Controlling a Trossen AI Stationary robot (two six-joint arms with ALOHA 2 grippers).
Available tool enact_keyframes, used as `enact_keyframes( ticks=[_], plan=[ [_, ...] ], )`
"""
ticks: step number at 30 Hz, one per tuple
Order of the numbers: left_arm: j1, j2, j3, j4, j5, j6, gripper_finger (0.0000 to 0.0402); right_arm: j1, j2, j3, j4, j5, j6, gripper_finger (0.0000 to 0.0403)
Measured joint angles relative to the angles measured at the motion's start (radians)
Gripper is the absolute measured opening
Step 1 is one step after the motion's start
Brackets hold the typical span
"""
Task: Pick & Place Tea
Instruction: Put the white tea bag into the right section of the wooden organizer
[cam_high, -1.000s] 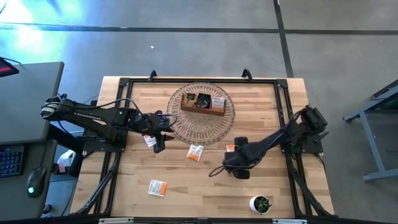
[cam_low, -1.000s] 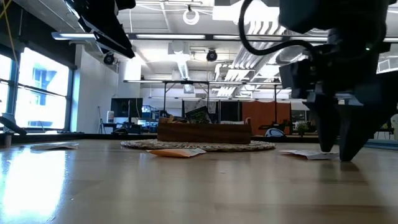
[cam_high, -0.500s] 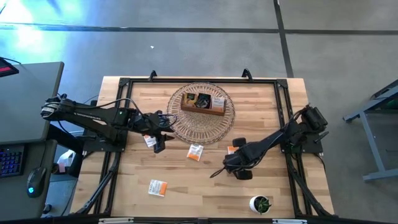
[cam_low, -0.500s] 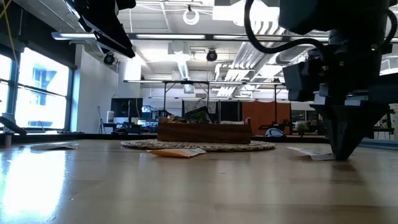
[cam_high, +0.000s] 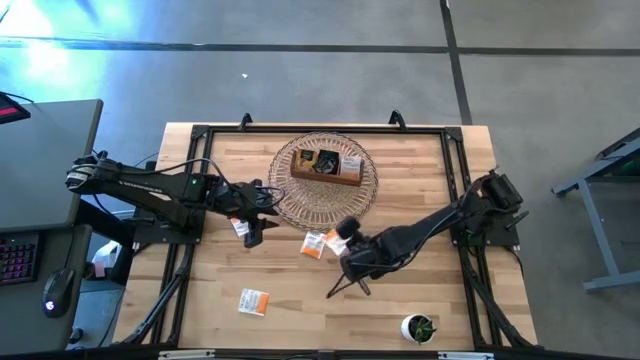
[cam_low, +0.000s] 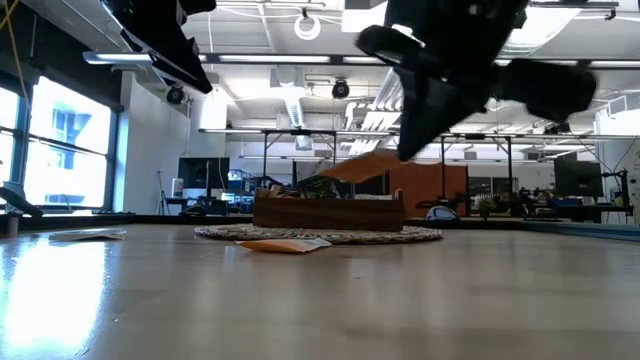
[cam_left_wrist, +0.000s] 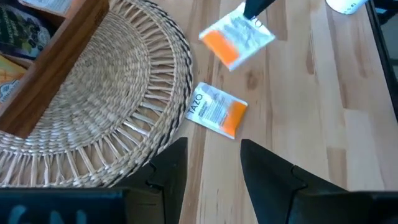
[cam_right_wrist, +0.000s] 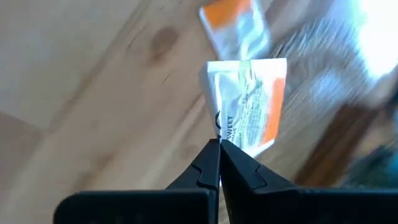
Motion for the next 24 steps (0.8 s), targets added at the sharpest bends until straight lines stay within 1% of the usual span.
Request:
enact_keyframes(
  ticks=[3, 7, 9, 11, 14, 16, 18, 21, 24],
  plan=[
    [0.0, 0.0, 0.0, -0.015, -0.001, 0.006, 0.0147, 0.001, 0.0, -0.013, 0.134, 0.035, -0.275, 0.0007],
    [0.0, 0.0, 0.0, -0.022, -0.042, 0.009, 0.0147, 0.001, 0.0, -0.055, 0.343, 0.071, -0.636, 0.0002],
    [0.001, 0.001, 0.0, -0.03, -0.044, 0.013, 0.0147, -0.001, 0.0, -0.075, 0.432, 0.082, -0.778, 0.0004],
    [0.001, 0.013, 0.0, -0.022, -0.042, 0.018, 0.0147, -0.006, 0.0, -0.089, 0.475, 0.106, -0.888, 0.0006],
    [0.001, 0.034, 0.0, -0.021, -0.022, 0.037, 0.0147, -0.019, 0.0, -0.097, 0.503, 0.107, -1.014, 0.0003],
    [0.001, 0.059, 0.0, 0.018, 0.04, 0.081, 0.0147, -0.029, 0.0, -0.097, 0.507, 0.087, -1.083, 0.0003],
    [0.001, 0.084, -0.001, 0.064, 0.107, 0.088, 0.0147, -0.045, 0.0, -0.097, 0.519, 0.055, -1.143, 0.0004],
    [0.0, 0.139, 0.001, 0.196, 0.177, 0.088, 0.0147, -0.066, 0.0, -0.097, 0.569, 0.003, -1.189, 0.0002],
    [0.001, 0.199, 0.0, 0.276, 0.183, 0.088, 0.0147, -0.078, 0.0, -0.097, 0.643, -0.053, -1.211, 0.0003]
  ],
)
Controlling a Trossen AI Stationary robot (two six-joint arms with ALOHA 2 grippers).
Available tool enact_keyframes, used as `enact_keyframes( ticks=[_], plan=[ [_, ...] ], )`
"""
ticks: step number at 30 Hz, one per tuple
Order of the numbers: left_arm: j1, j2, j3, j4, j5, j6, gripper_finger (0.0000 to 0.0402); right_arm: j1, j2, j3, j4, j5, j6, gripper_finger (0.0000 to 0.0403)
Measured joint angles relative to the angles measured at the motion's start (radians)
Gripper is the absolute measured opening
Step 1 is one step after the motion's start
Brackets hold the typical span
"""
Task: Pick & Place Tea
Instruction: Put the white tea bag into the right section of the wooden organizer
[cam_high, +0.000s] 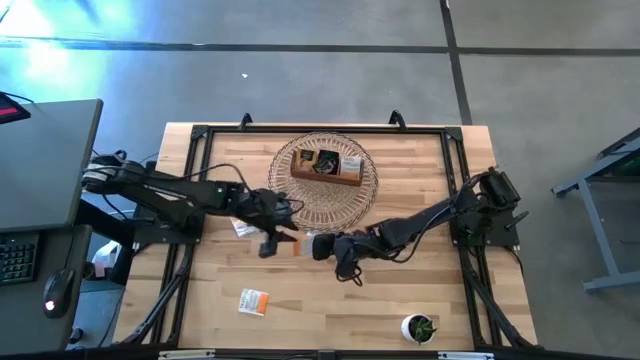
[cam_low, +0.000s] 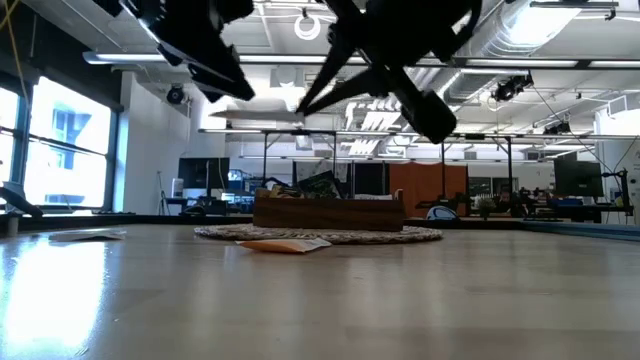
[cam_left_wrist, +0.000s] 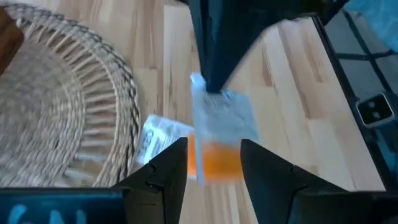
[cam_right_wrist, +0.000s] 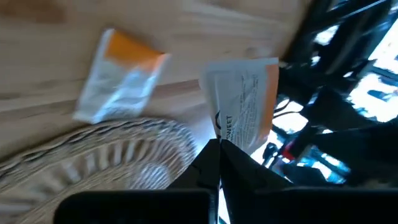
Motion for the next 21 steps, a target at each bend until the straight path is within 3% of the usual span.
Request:
enact_keyframes(
  ticks=[8, 14, 21],
  plan=[
    [0.001, 0.106, -0.001, 0.092, 0.13, -0.001, 0.0147, -0.001, -0.002, 0.0, 0.109, -0.154, -0.007, 0.0003],
    [0.001, 0.104, 0.0, 0.101, 0.23, -0.072, 0.0147, -0.014, -0.002, 0.0, 0.11, -0.147, -0.006, 0.0002],
    [0.001, 0.104, 0.0, 0.104, 0.211, -0.132, 0.012, -0.036, -0.002, 0.0, 0.11, -0.158, 0.002, 0.0002]
  ],
)
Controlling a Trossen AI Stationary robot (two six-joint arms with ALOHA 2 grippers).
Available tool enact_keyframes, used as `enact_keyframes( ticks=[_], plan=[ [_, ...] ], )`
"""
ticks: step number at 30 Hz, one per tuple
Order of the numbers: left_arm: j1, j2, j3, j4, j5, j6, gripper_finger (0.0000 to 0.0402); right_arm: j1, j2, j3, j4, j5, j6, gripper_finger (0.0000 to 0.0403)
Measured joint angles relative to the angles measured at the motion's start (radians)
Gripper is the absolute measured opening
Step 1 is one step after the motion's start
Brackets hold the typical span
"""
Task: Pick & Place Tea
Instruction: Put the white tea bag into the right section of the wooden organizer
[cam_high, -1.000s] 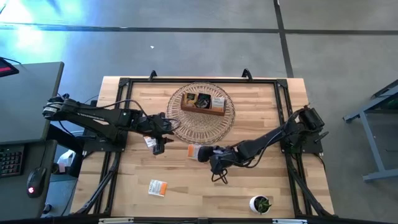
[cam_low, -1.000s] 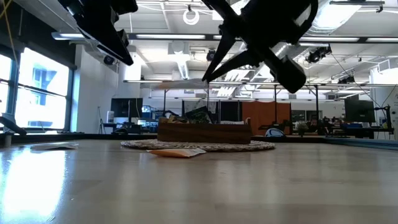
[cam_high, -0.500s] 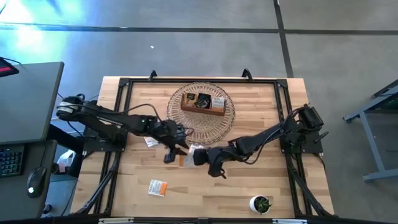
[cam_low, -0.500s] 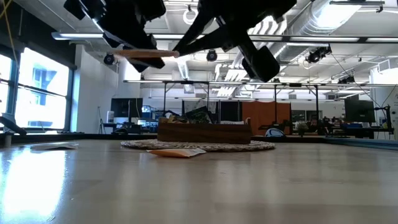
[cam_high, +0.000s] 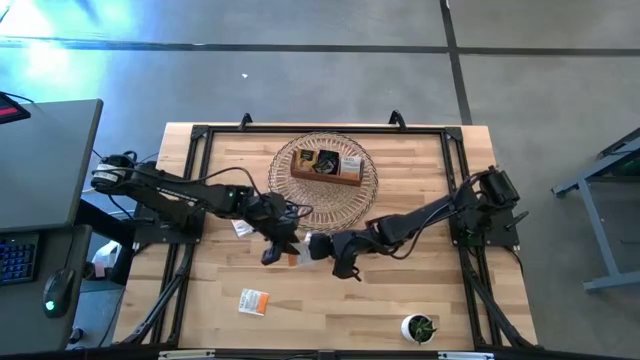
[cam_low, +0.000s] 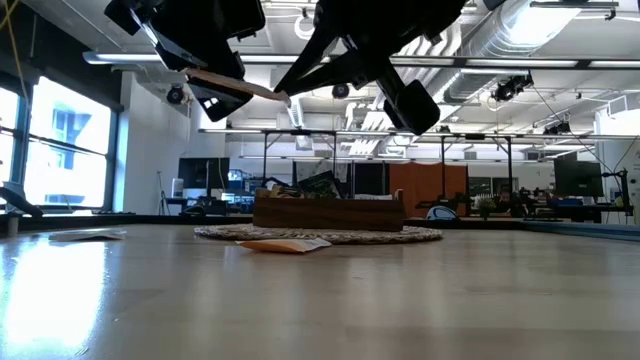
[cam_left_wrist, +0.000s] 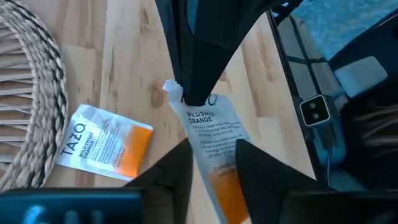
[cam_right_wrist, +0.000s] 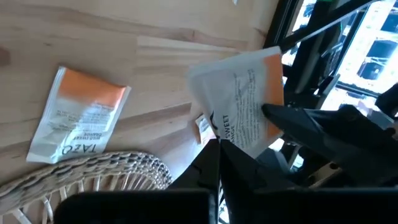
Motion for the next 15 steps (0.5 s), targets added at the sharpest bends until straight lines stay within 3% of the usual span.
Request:
enact_keyframes(
  ticks=[7, 12, 15],
  plan=[
    [0.0, 0.0, 0.0, -0.039, -0.053, 0.0, 0.001, -0.006, 0.0, 0.0, 0.005, -0.067, 0.145, 0.0013],
    [0.0, 0.0, 0.0, -0.062, -0.059, 0.0, 0.0018, -0.006, 0.0, 0.0, 0.016, -0.078, 0.218, 0.0036],
    [0.0, 0.0, 0.0, -0.087, -0.061, 0.0, 0.0006, -0.001, 0.0, 0.0, 0.014, -0.02, 0.322, 0.0052]
  ],
)
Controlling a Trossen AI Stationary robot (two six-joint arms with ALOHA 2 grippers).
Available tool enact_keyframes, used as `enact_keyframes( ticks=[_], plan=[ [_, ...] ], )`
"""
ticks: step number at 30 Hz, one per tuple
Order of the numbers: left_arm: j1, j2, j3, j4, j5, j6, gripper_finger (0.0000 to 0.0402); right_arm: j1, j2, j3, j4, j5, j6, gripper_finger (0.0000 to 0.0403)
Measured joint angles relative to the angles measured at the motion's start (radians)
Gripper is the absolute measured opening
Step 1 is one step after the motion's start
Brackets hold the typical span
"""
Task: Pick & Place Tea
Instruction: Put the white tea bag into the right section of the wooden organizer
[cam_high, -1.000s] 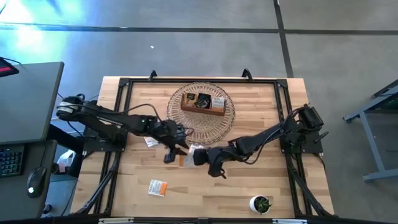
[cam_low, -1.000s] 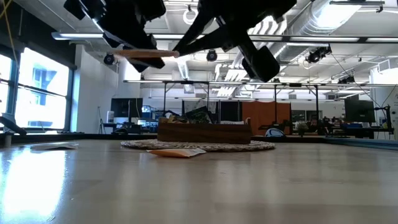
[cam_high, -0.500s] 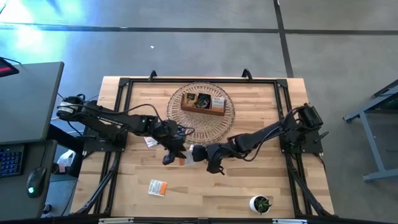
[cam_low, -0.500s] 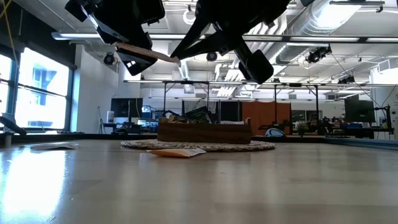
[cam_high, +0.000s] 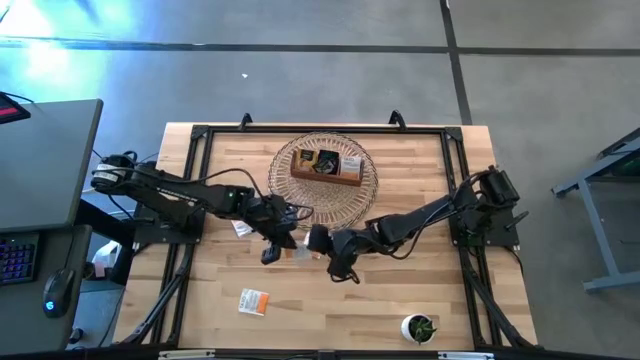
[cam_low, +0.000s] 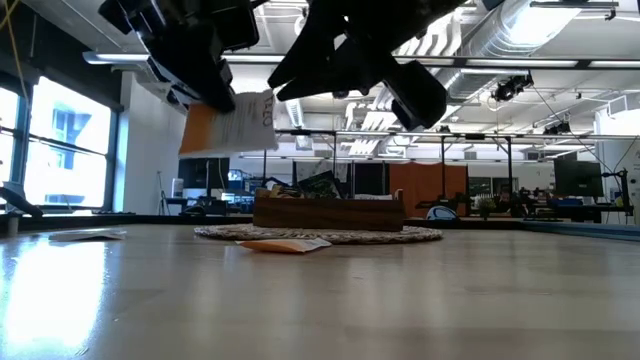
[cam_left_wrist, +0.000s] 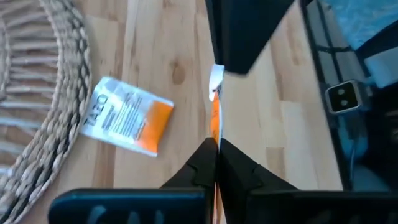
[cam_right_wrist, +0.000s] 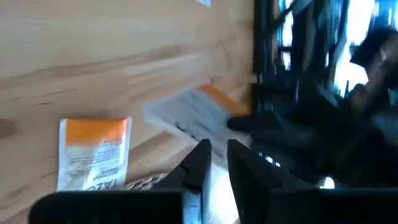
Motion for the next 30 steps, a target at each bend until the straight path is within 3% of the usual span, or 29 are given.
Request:
enact_keyframes(
  ticks=[4, 8, 11, 13, 16, 22, 30],
  plan=[
    [-0.001, 0.0, 0.0, -0.029, -0.055, 0.001, 0.0005, 0.008, 0.0, 0.0, -0.037, 0.134, 0.259, 0.007],
    [-0.001, 0.0, 0.0, -0.046, -0.141, 0.001, 0.0002, 0.007, 0.0, 0.0, -0.113, 0.217, 0.673, 0.0077],
    [-0.001, 0.0, 0.0, -0.037, -0.233, 0.029, 0.0002, -0.013, 0.0, 0.0, -0.17, 0.137, 1.054, 0.0076],
    [-0.001, 0.0, 0.0, -0.027, -0.281, 0.076, 0.0002, -0.031, 0.0, 0.0, -0.181, 0.031, 1.2, 0.0073],
    [-0.001, 0.0, 0.0, 0.028, -0.296, 0.148, 0.0002, -0.052, 0.007, 0.0, -0.146, -0.048, 1.306, 0.0068],
    [-0.001, -0.001, 0.0, 0.067, -0.284, 0.238, 0.0002, -0.08, 0.005, 0.0, -0.146, 0.108, 1.399, 0.0058],
    [-0.002, -0.002, 0.0, -0.041, -0.359, 0.239, 0.0002, -0.077, -0.002, 0.001, -0.188, -0.036, 1.377, 0.0083]
  ],
)
